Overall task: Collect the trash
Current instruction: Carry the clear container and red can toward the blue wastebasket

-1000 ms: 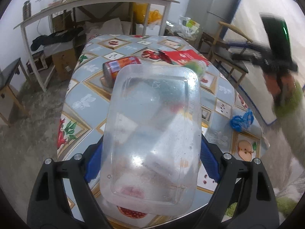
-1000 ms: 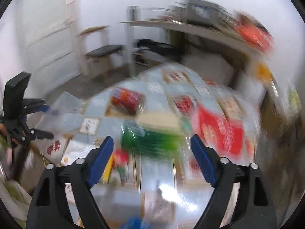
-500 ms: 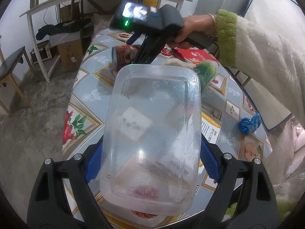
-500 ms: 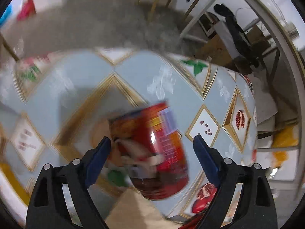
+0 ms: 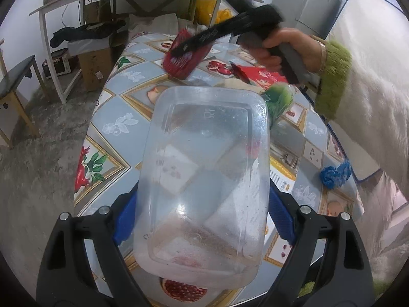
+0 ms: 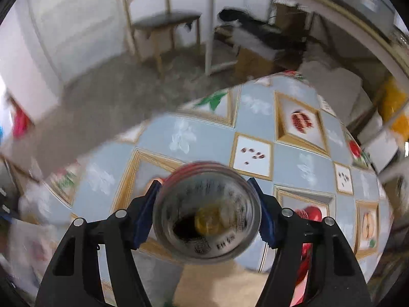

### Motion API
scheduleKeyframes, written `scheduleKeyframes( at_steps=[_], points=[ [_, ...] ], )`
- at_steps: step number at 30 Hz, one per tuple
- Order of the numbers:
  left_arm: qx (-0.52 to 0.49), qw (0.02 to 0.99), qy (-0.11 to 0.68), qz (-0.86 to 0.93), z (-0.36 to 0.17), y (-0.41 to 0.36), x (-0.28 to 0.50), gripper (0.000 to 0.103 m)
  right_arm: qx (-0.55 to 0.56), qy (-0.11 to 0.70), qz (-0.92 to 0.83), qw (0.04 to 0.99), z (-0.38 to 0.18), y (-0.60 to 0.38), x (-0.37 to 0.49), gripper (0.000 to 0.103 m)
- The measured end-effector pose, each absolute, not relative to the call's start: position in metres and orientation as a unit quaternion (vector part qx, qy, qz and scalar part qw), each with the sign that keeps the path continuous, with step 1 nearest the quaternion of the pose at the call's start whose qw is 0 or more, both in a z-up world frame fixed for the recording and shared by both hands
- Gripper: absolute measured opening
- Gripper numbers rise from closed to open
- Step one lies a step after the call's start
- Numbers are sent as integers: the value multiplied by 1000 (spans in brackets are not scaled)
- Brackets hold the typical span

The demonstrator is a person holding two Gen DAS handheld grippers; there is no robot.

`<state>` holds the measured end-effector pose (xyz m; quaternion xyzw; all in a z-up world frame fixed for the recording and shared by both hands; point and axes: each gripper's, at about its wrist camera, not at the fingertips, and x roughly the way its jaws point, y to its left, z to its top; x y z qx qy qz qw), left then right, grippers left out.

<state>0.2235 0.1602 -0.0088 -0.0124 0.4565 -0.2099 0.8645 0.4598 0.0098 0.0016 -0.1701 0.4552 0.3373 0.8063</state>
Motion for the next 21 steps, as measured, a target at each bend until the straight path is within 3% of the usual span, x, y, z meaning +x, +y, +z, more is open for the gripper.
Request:
scheduleKeyframes(
  at_steps=[12,21],
  points=[
    [-17,869,429,-245,13,113,208,83,83,424,283,856,70,-146,351,65],
    [2,854,422,-304,25,55,198,83,109,404,153,895,70,-243,249,65]
  ],
)
